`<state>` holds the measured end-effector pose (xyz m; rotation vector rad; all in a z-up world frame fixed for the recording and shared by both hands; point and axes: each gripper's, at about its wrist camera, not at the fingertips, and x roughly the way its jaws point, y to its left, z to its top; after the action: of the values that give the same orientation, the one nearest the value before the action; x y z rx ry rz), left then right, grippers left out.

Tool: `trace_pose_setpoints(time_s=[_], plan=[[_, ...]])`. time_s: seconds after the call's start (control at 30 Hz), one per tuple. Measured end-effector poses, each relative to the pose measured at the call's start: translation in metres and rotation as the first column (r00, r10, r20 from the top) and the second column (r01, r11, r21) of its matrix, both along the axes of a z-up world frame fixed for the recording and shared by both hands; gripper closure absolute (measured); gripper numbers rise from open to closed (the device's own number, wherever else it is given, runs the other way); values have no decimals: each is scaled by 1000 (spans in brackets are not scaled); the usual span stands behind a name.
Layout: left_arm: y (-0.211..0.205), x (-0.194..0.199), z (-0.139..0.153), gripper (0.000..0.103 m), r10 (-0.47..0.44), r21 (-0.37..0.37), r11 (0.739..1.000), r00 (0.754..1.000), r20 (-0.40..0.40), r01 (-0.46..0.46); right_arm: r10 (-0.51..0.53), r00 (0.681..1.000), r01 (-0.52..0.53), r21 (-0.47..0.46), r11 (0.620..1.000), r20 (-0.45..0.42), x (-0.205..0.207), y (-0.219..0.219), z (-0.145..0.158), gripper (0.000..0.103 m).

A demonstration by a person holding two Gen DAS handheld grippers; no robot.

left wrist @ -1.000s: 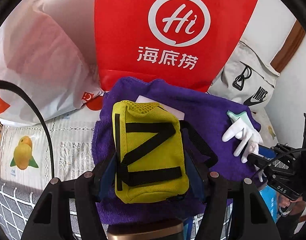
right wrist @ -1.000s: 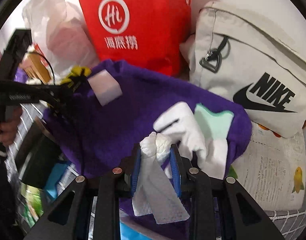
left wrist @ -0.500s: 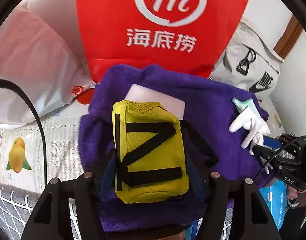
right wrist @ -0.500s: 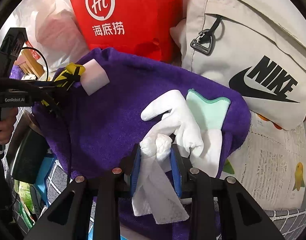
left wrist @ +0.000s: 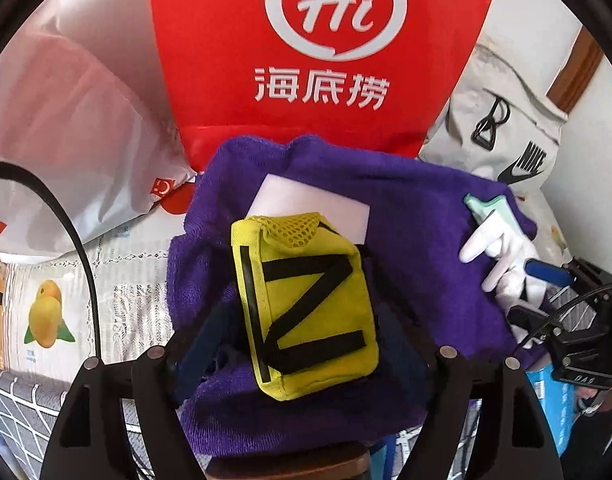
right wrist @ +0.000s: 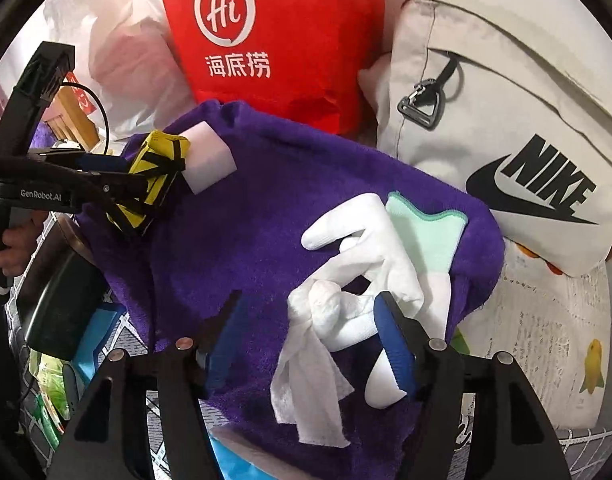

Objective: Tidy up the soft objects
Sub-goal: 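Open the right tool releasing the tissue while the left tool releases the pouch on the towel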

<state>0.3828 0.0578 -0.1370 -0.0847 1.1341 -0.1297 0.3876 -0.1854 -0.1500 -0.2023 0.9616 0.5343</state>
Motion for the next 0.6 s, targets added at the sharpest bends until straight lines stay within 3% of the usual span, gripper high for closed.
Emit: trace_pose_setpoints(time_s=[0.33, 0.47, 0.6], plan=[[6, -32, 55, 25, -10, -23, 1000, 995, 102, 12, -7, 993, 0, 58, 998, 116, -31, -10, 46, 38], [3, -49, 81, 25, -15, -1, 1000, 988, 155, 15, -26, 993, 13, 112, 994, 118, -52, -18, 67, 38], [0, -71, 95, 25, -42, 53, 998, 987, 155, 34, -45, 990, 26, 136, 990, 135, -82, -22, 79, 38]])
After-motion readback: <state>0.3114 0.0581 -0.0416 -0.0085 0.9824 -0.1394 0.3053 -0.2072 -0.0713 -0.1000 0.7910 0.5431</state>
